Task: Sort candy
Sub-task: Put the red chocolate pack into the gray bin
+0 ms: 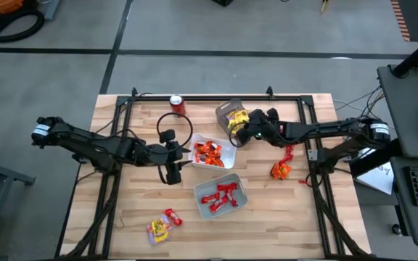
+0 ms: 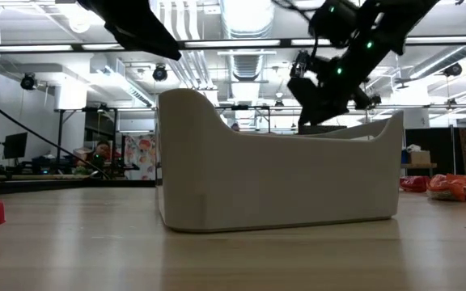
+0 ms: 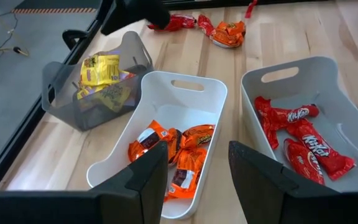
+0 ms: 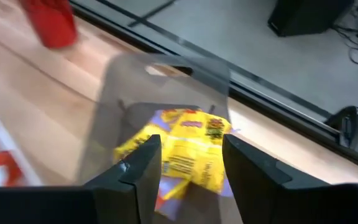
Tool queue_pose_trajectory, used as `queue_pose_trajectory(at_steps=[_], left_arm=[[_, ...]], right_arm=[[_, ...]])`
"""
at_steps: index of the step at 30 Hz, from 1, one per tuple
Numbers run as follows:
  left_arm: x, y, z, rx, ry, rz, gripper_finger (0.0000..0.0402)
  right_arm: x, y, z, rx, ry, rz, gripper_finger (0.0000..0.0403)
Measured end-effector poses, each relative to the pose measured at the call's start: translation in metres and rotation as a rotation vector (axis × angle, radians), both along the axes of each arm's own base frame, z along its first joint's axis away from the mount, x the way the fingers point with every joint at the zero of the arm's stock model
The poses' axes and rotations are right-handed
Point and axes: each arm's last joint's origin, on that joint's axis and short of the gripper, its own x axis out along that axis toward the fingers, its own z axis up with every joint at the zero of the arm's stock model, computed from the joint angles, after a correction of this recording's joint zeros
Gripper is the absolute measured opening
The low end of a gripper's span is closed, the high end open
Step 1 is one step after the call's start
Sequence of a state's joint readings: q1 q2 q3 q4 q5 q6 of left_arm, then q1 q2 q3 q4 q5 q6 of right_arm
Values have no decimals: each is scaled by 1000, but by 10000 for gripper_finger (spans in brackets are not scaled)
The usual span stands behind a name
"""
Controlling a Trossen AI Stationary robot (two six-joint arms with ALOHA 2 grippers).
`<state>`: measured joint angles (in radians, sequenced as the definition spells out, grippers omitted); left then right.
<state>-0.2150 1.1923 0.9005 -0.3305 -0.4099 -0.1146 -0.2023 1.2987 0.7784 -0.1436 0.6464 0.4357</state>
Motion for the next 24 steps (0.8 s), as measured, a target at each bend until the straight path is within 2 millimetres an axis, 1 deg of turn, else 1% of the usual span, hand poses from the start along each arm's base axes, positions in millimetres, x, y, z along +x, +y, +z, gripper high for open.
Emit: queue_pose_trajectory(at_steps=[7, 11, 13, 19, 21, 24], left_arm=[[-1, 0, -4, -19, 5, 14, 153], [-2, 0, -10, -40, 11, 30, 153], [-3, 0, -13, -78, 21, 32, 153], [-9, -8, -21, -254, 138, -89, 153], [-12, -13, -25, -288, 181, -130, 153], [-17, -27, -34, -336, 243, -206, 153]], right_arm=[[-3, 29, 19, -3, -90, 96, 160], [-3, 50, 25, -2, -115, 176, 154], [-3, 61, 27, 0, -122, 220, 152], [-4, 93, 27, 8, -122, 342, 153], [-5, 101, 26, 9, -121, 371, 154], [-6, 109, 26, 16, -126, 397, 155]])
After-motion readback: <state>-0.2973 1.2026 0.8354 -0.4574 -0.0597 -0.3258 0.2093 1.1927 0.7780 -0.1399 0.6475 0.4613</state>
